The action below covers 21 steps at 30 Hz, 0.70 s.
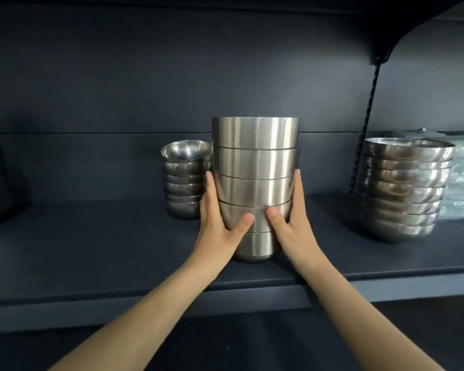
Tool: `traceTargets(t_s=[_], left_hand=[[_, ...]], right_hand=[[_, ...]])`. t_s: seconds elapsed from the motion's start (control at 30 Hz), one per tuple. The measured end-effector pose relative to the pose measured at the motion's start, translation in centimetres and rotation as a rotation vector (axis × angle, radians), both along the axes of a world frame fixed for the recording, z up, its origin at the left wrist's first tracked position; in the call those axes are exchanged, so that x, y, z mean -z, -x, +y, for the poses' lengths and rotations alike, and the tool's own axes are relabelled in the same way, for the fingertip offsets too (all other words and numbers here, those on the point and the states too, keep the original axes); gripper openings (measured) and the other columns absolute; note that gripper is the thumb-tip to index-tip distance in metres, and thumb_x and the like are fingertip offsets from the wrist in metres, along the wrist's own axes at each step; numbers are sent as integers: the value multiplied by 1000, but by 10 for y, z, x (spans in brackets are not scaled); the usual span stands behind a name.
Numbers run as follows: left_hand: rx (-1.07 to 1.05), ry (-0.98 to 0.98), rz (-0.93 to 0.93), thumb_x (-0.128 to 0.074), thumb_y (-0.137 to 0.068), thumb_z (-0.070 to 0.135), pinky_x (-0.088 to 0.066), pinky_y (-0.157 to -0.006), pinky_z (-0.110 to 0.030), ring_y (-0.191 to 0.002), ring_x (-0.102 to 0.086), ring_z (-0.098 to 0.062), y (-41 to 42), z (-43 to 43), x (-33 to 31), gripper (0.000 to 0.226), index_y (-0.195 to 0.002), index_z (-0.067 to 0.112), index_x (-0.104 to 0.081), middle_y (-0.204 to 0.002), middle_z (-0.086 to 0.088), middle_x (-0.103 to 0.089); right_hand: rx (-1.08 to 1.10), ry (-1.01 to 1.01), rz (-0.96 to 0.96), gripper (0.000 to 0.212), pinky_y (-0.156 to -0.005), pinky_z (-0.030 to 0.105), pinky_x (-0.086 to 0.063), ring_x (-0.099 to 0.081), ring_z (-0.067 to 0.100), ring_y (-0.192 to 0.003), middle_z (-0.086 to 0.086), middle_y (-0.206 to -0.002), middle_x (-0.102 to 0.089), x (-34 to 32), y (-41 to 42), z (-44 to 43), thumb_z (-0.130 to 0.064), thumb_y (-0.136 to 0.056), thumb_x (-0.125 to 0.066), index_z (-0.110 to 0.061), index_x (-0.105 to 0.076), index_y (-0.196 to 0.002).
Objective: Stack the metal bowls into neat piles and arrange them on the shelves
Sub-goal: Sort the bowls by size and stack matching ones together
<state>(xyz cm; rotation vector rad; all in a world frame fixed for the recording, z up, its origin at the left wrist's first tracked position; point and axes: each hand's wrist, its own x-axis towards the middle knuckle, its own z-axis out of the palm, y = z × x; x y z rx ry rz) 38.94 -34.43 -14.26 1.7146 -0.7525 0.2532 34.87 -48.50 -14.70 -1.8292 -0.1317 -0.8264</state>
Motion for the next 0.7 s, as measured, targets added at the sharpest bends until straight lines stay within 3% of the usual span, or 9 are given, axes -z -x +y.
traceTargets(t_s=[0.13,0.23,0.33,0.47,0.57,0.63,0.7], left_hand=[[-33,-67,-130,-56,-66,69,-10,-99,1,-125,-1,25,3,-1,0,96,-117,70,25,-152,19,13],[-22,-67,-155,-52,-66,68,-14,-108,-18,-138,-4,6,1,-2,1,93,-114,74,27,-154,15,12],[2,-38,-157,-57,-71,65,-13,-107,-21,-139,-1,6,0,-2,2,94,-114,73,26,-153,19,13],[9,0,-153,-53,-71,63,-14,-105,-20,-134,-2,11,-2,-3,1,87,-117,69,20,-155,17,12],[-8,6,-200,-52,-73,66,-13,-107,-22,-141,-1,3,1,-5,2,86,-117,73,22,-156,14,10],[-14,33,-200,-46,-74,65,-11,-104,-15,-139,-1,6,8,-4,0,80,-117,75,21,-156,14,9],[-22,58,-198,-43,-74,63,-10,-97,-4,-134,-1,13,19,0,-3,77,-117,75,19,-156,15,7]], right_hand=[[16,69,-86,94,-120,42,-17,-7,0,-146,-22,-157,0,0,-3,1,-80,-65,-56,-61,6,-133],[25,92,-100,92,-121,35,-14,-4,-5,-144,-37,-149,2,0,-4,1,-82,-65,-53,-61,9,-131],[43,111,-105,92,-117,21,-11,-2,-14,-140,-49,-138,5,2,-5,1,-81,-68,-50,-57,11,-133],[79,105,-121,92,-116,21,-11,-3,-15,-139,-46,-137,2,3,-7,2,-62,-77,-53,-43,10,-141],[106,85,-147,90,-115,19,-12,-5,-16,-137,-45,-137,0,2,-3,6,-58,-78,-52,-40,8,-142],[119,64,-174,89,-115,20,-14,-7,-14,-139,-44,-138,-2,0,5,12,-58,-78,-53,-41,6,-142],[128,51,-203,87,-119,29,-17,-10,-7,-142,-41,-141,-5,-3,17,20,-59,-77,-54,-45,4,-141]])
